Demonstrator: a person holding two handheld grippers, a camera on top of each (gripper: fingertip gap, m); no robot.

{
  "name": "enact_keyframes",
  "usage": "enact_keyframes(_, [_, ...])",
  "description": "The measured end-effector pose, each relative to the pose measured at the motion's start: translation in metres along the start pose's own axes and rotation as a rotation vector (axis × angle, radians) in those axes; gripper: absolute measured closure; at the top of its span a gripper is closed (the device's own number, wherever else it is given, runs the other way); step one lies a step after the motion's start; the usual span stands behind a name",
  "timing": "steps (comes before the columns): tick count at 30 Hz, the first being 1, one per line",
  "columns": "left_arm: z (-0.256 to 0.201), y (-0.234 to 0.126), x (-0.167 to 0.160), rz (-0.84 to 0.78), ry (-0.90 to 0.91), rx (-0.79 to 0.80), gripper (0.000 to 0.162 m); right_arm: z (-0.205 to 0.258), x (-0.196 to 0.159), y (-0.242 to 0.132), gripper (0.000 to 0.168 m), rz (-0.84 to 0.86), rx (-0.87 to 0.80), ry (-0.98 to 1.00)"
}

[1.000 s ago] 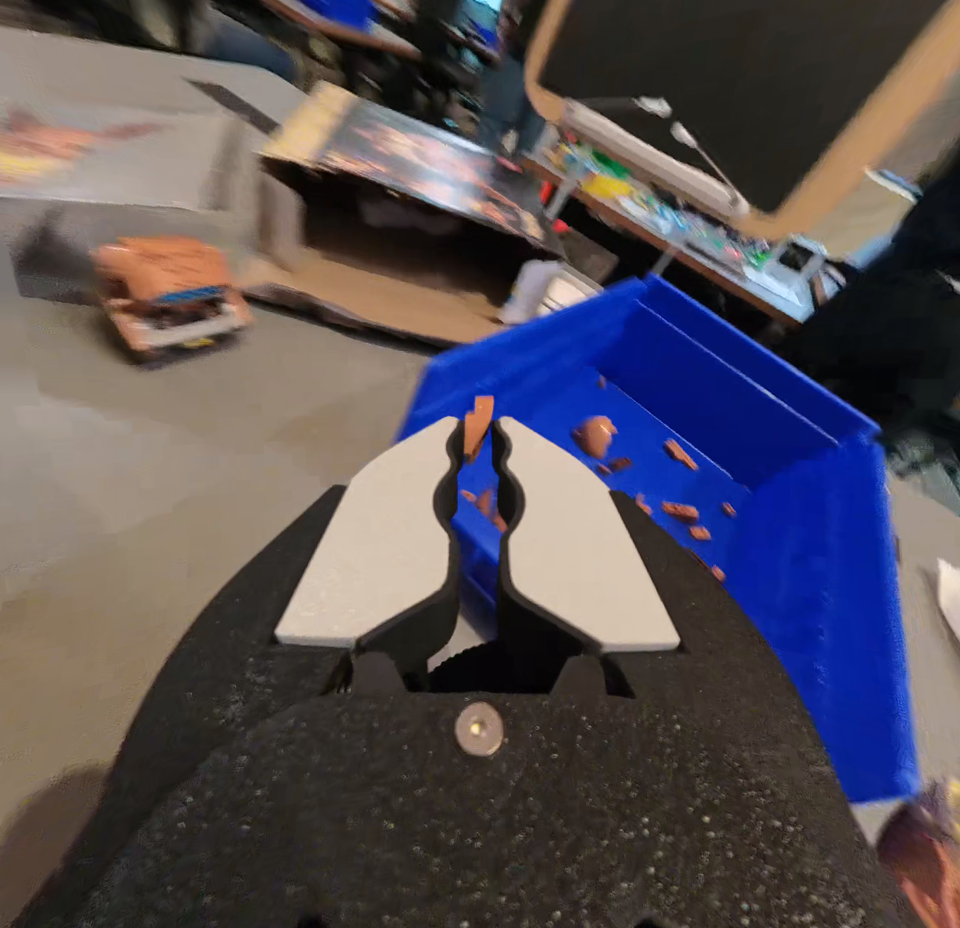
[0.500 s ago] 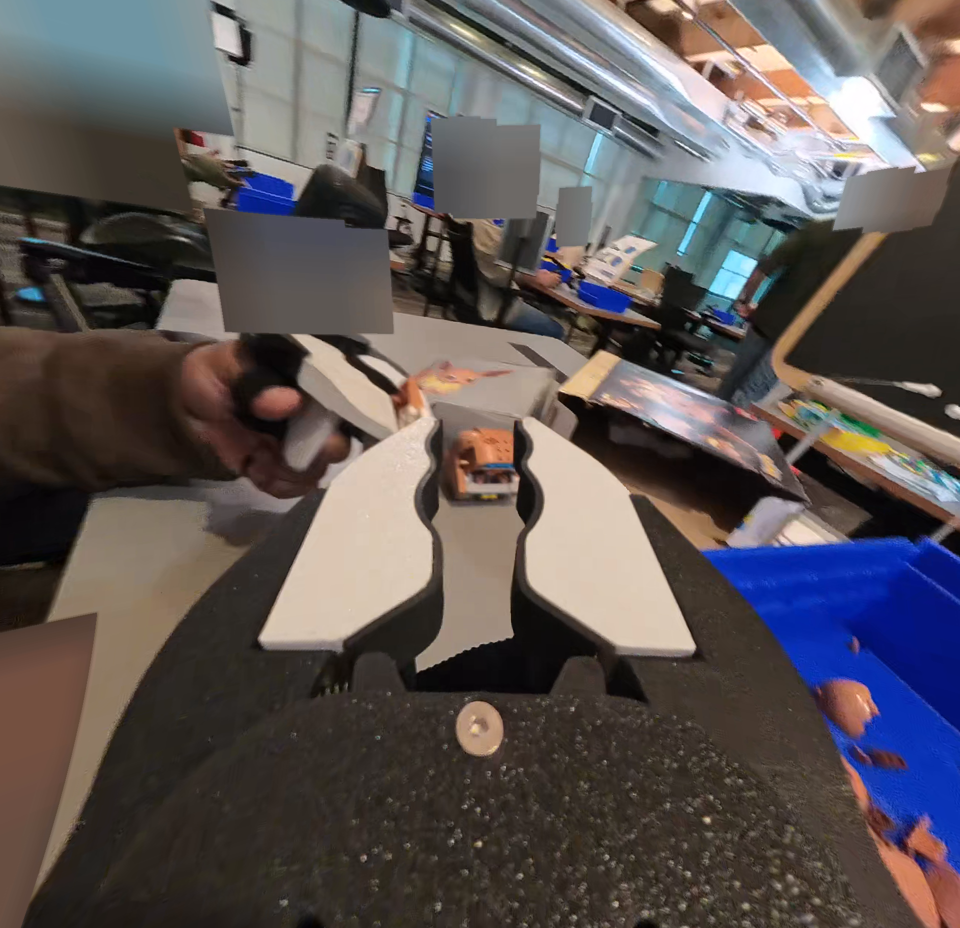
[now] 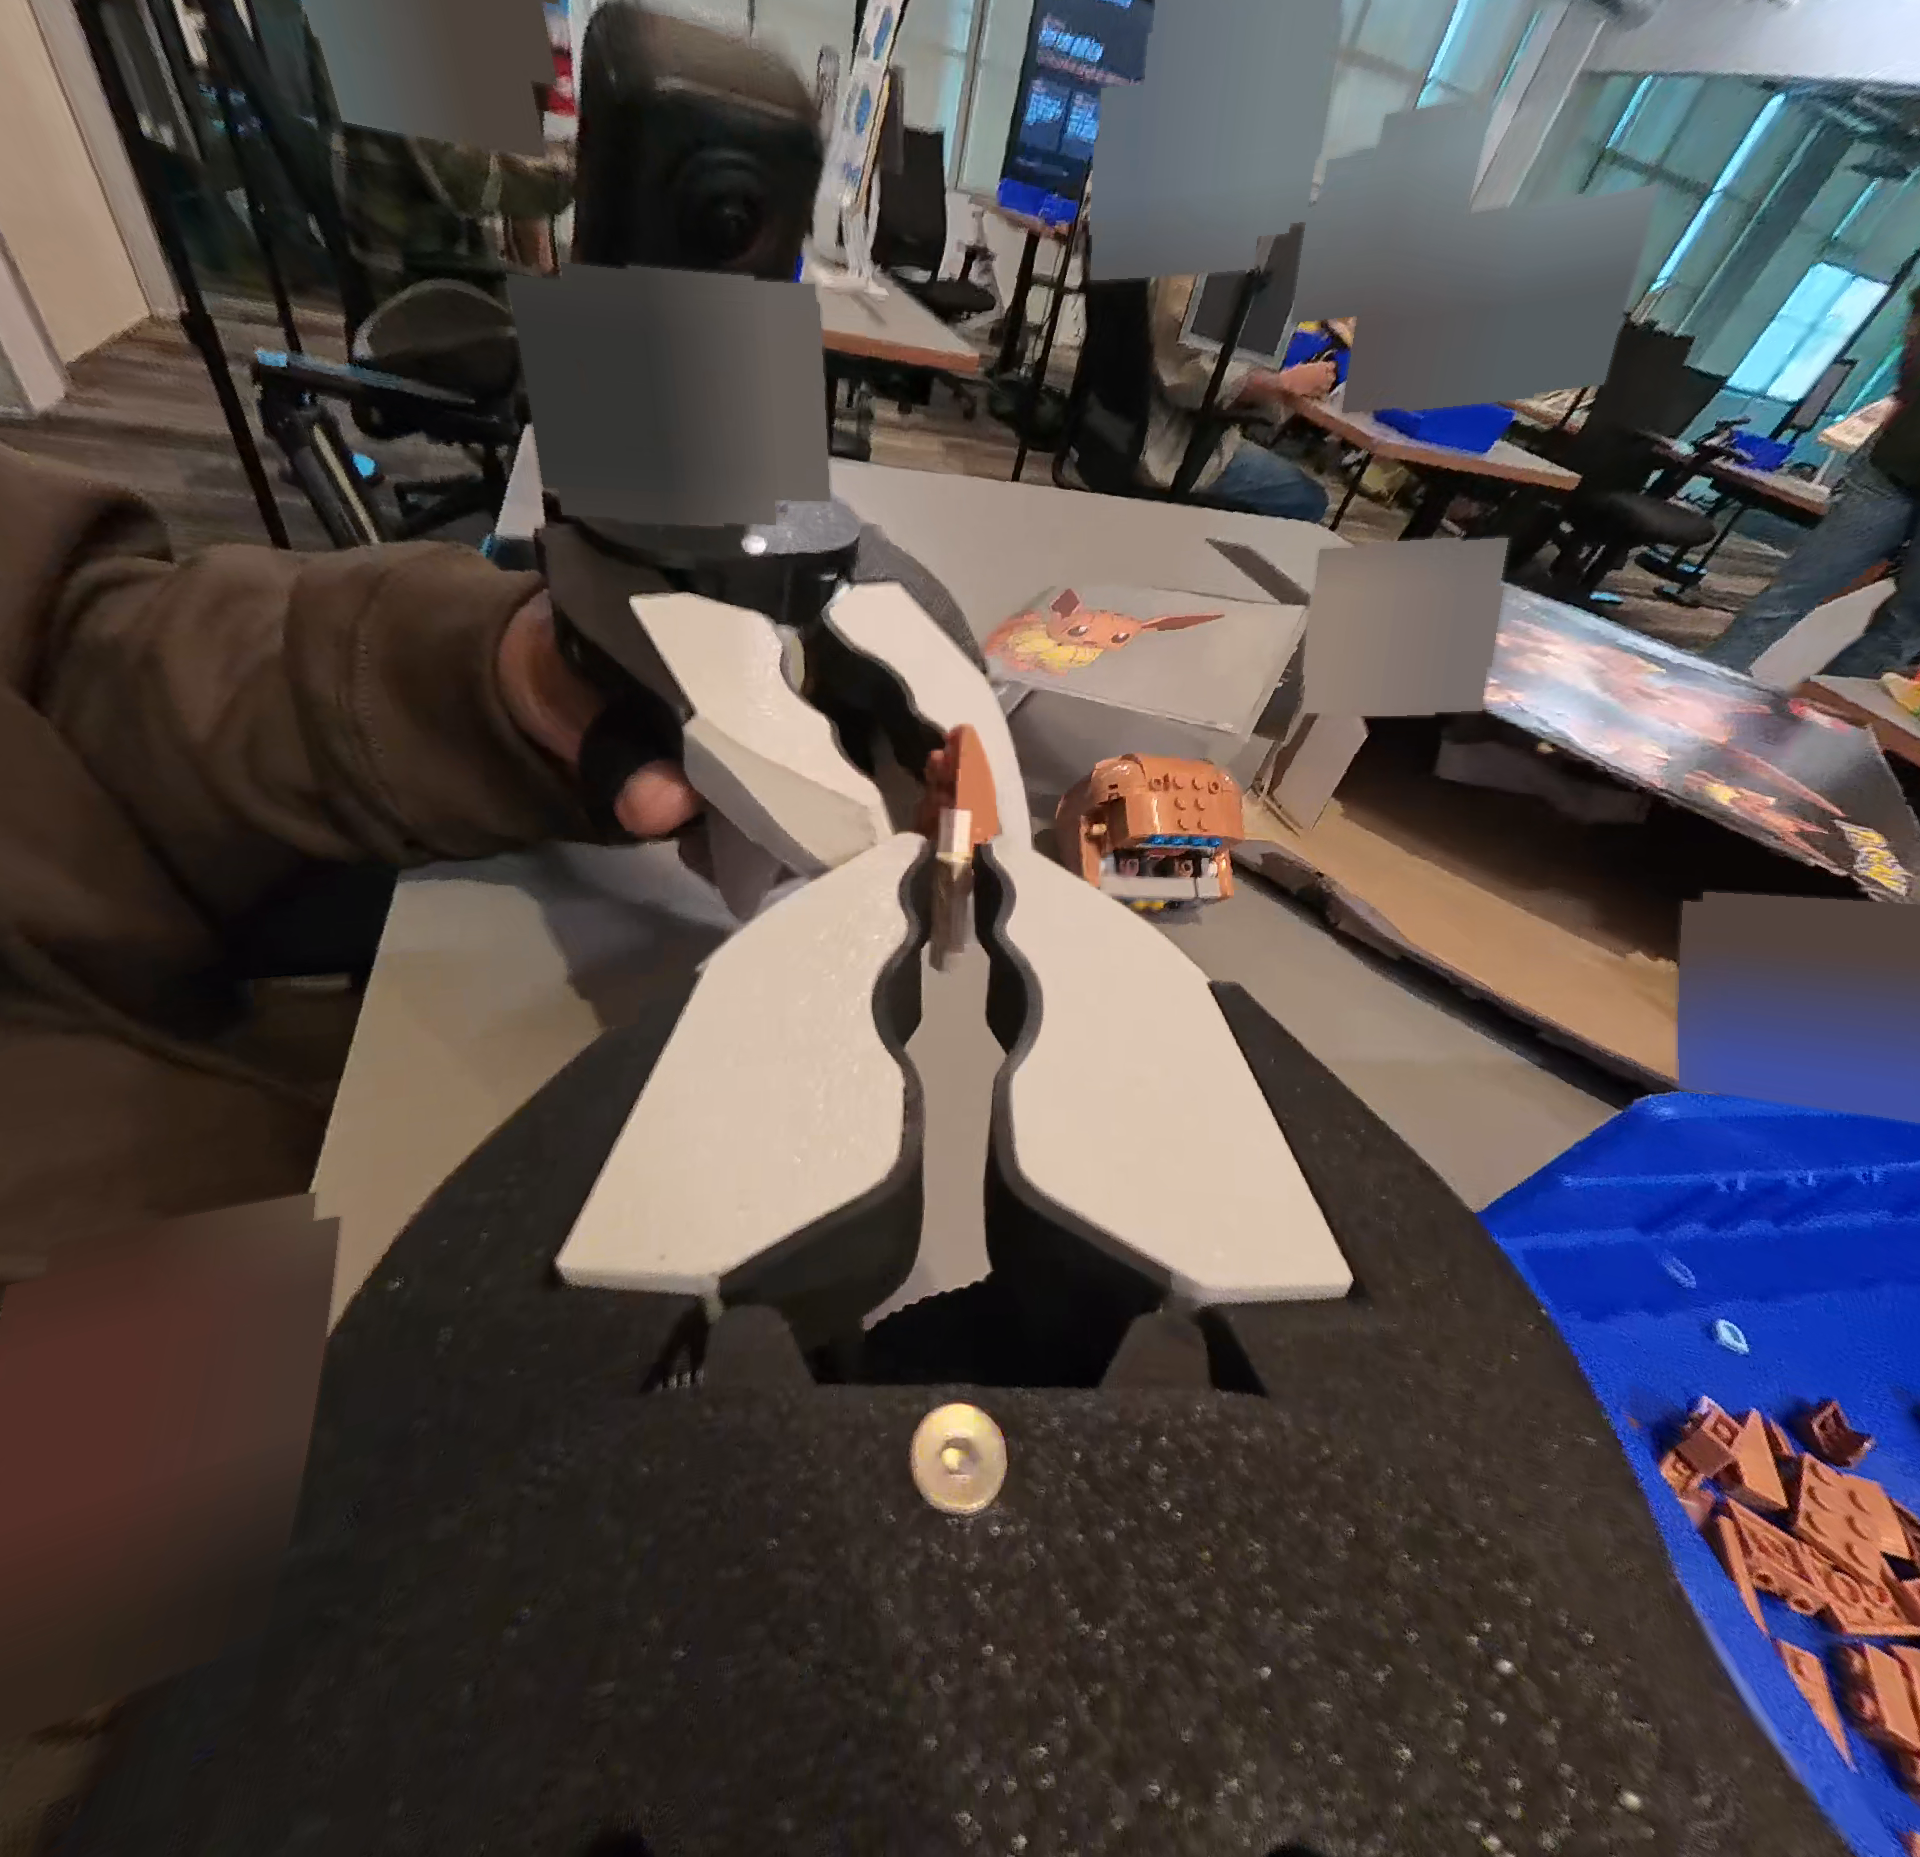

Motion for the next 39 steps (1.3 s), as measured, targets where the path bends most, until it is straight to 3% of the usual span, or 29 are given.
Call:
enact_keyframes(4, [0.001,-0.001,0.002,-0.068,-0.05,0.004,0.128,-0.008,0.009,-0.006,0.164,-0.18,-0.079,0.165])
enact_keyframes(8, [-0.003,0.003,0.006,-0.16,-0.164,-0.068,0.125,-0.004,0.015,-0.009,0.164,-0.416,-0.021,0.38])
enact_keyframes(12, [-0.003,0.001,0.014,-0.306,-0.301,-0.153,0.129,0.0,0.015,-0.004,0.164,-0.462,-0.03,0.425])
enact_keyframes(14, [-0.001,-0.004,0.018,-0.38,-0.343,-0.173,0.14,0.003,0.013,0.0,0.164,-0.457,-0.021,0.431])
enact_keyframes(16, [0.0,-0.005,0.018,-0.382,-0.355,-0.183,0.141,0.004,0.012,0.001,0.164,-0.453,-0.021,0.43])
enact_keyframes(21, [0.004,-0.006,0.014,-0.222,-0.262,-0.112,0.142,-0.002,0.009,-0.002,0.157,-0.335,-0.07,0.297])
enact_keyframes(28, [0.006,-0.002,0.012,0.333,0.144,-0.024,0.142,-0.007,0.018,-0.001,0.147,-0.005,-0.005,-0.091])
enact_keyframes(31, [0.004,0.002,0.016,0.467,0.287,-0.04,0.142,-0.007,0.012,0.009,0.147,0.146,0.023,-0.199])
enact_keyframes(33, [0.005,0.003,0.016,0.534,0.346,-0.048,0.142,-0.007,0.008,0.014,0.161,0.197,0.055,-0.213])
enact_keyframes(35, [0.01,0.004,0.017,0.575,0.394,-0.025,0.142,-0.009,0.007,0.017,0.161,0.207,0.04,-0.211])
enact_keyframes(39, [0.024,0.004,0.019,0.442,0.339,0.008,0.138,-0.022,0.008,0.015,0.162,0.1,-0.049,-0.165])
Point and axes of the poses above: each gripper's, where its closed fingertips meet, y out along the fingers, x out of its top, z = x × y across the jaws, the point moved 6 cm from there along -y, back along the fingers, and after that the axes turned 4 degrees about -x, right-handed, at the moved point
